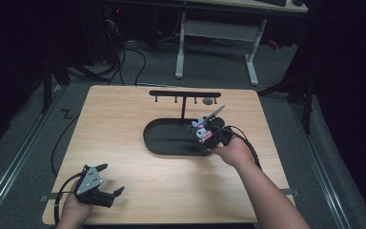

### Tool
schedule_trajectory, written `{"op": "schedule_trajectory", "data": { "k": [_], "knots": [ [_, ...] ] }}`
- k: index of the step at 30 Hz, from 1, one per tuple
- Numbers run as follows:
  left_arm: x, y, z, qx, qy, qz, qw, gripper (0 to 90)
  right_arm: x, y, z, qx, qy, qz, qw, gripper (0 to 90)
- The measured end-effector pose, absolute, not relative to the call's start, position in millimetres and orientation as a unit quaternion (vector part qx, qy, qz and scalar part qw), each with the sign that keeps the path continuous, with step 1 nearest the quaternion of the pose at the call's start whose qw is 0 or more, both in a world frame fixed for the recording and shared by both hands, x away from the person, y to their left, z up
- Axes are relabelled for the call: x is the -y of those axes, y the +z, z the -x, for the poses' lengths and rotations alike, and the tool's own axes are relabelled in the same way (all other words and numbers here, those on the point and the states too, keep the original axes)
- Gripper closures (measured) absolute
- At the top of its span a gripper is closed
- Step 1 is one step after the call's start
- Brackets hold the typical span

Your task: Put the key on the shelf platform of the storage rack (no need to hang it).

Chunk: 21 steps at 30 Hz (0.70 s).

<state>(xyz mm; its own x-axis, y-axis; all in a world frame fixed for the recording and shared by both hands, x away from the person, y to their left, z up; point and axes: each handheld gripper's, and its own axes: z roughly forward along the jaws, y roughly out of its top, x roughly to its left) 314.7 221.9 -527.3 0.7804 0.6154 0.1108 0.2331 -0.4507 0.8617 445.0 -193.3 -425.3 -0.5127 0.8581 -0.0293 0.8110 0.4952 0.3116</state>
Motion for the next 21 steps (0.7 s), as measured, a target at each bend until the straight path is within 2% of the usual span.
{"op": "schedule_trajectory", "data": {
  "k": [21],
  "knots": [
    [-224, -527, -313, -0.253, 0.209, -0.824, 0.462, 1.2, 168, -448, -469, -0.863, 0.134, -0.481, 0.076, 47.3]
  ]
}}
